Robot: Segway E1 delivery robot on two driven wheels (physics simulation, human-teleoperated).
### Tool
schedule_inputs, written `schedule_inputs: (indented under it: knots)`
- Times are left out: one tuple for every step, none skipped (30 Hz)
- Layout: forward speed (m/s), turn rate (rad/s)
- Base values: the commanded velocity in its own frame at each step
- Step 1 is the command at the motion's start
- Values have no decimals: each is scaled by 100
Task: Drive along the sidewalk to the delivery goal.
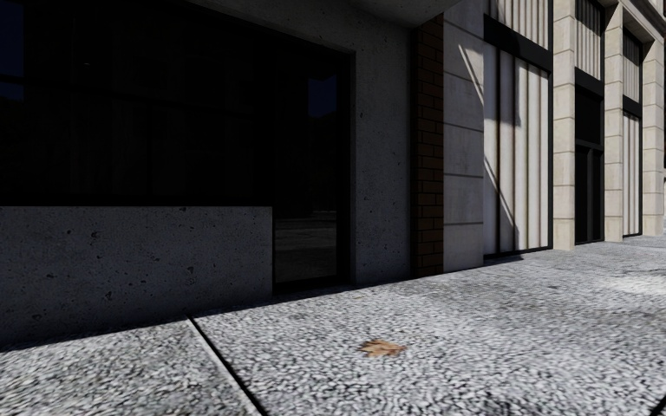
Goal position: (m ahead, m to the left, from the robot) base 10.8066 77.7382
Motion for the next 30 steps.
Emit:
schedule_inputs:
  knots:
    - [0, 0]
    - [0, 0]
    - [0, 0]
    - [0, 0]
    - [0, 0]
    - [0, 0]
    - [0, 0]
    - [0, 0]
    - [0, 0]
    - [0, 0]
    - [0, 0]
    - [0, 0]
    - [0, 0]
    - [0, 0]
    - [0, 0]
    - [0, 0]
    - [0, 0]
    - [0, 0]
    - [0, 0]
    - [0, 0]
    - [0, 0]
    - [0, 0]
    - [0, 0]
    - [0, 0]
    - [0, 0]
    - [0, 0]
    - [0, 0]
    - [0, 0]
    - [0, 0]
    - [0, 0]
